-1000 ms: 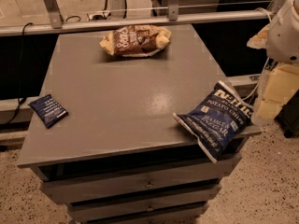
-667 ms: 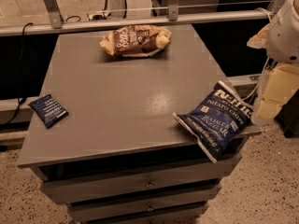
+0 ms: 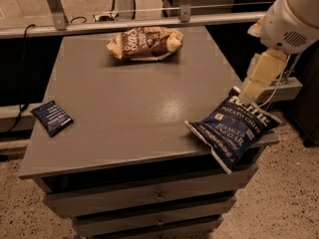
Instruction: Move brown chip bag near blue chip bag
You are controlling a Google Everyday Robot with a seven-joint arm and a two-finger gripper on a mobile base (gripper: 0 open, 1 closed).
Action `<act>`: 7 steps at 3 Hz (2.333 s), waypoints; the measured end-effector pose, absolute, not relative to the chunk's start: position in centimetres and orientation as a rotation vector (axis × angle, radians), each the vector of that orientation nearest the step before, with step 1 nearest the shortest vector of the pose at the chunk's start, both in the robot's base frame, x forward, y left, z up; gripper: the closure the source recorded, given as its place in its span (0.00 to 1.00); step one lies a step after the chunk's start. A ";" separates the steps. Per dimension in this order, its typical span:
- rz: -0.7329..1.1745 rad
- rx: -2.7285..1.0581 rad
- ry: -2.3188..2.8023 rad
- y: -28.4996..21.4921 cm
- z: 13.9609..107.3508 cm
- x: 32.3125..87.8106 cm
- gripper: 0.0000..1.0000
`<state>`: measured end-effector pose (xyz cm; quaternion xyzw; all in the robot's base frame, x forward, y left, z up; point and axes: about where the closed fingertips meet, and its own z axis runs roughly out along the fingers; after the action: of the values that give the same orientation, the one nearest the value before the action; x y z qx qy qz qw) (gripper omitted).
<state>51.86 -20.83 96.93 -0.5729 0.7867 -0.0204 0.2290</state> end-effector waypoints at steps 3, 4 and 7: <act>0.113 -1.361 1.992 -15.3 94.8 70.5 0.00; 0.207 -1.284 1.954 -12.1 93.7 74.6 0.00; 0.336 -1.232 1.920 -2.9 89.3 81.2 0.00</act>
Offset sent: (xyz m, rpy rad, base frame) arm 0.2108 0.0544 -0.0192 0.2764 -0.1656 -0.0198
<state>81.19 -2.92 89.29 -0.4884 0.7611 0.1331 0.4055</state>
